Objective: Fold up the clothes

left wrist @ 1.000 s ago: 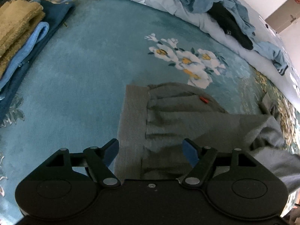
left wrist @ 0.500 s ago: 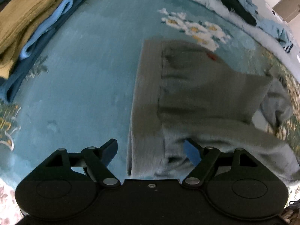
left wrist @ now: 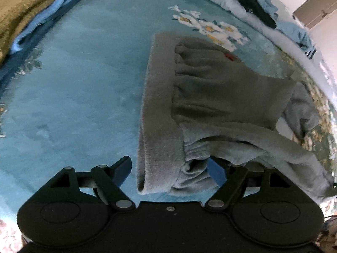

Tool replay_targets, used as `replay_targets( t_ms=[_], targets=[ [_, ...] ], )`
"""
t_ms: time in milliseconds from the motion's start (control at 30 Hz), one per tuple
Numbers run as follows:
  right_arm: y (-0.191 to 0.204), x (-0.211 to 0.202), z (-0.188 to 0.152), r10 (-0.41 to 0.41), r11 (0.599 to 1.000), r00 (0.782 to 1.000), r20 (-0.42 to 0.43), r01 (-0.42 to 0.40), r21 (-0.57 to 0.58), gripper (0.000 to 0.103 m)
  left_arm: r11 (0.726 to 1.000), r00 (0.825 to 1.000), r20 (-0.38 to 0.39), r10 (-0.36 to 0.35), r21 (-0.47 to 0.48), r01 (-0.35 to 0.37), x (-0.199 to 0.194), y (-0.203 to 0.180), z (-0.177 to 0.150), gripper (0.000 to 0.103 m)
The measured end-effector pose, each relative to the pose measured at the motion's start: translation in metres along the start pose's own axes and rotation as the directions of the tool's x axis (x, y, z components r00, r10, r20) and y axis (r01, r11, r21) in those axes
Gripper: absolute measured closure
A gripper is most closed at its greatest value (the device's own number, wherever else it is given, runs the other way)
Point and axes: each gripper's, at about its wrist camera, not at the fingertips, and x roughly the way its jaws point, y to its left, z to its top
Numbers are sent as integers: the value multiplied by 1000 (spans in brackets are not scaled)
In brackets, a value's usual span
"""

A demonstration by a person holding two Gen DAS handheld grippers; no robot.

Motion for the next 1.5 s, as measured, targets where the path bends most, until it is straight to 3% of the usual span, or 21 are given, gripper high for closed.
replay_targets(
  t_ms=[33,233,300,400,467,533,667,867,1067,1200,1300,1400,1500],
  targets=[
    [-2,-1,-1,1,1000,1000,1,-1,0,50,1000,1000,-4,-13,-6,13,2,1,1,26],
    [-7,1,-8,-24,1000,1000,-20,24,4,50,979,984,-14,-177,-110,174,7,2,5,28],
    [-3,1,-10,-22,1000,1000,-21,22,9,50,976,979,-24,-200,-88,197,7,-6,5,30],
    [6,2,-16,-14,1000,999,-29,14,-8,50,971,970,-59,-236,-57,233,13,-15,4,42],
    [12,3,-18,-15,1000,999,-37,15,-15,50,970,967,-79,-243,-25,242,15,-21,3,72],
    [17,4,-21,-19,1000,999,-41,18,-18,50,968,966,-78,-247,22,250,13,-28,4,87],
    [25,4,-23,-24,999,999,-39,23,-29,50,953,953,-31,-301,34,302,1,-27,9,100],
    [31,1,-26,-37,999,999,-32,36,-31,50,951,950,52,-309,-13,310,-30,4,18,101],
    [36,3,-29,-62,998,997,-34,61,-34,50,973,975,-7,-221,-64,220,-25,36,5,99],
    [41,3,-30,-84,996,996,-31,83,-37,50,981,979,-61,-192,-35,190,-14,35,8,97],
    [48,-5,-28,-116,991,993,1,116,-63,50,984,980,-93,-178,-1,178,-10,32,13,84],
    [54,-17,-23,-151,986,987,48,154,-70,32,985,984,-101,-149,72,157,-26,32,22,70],
    [65,-35,-19,-146,984,984,104,155,-84,32,984,990,-82,-117,128,127,-49,36,37,60]
  ],
)
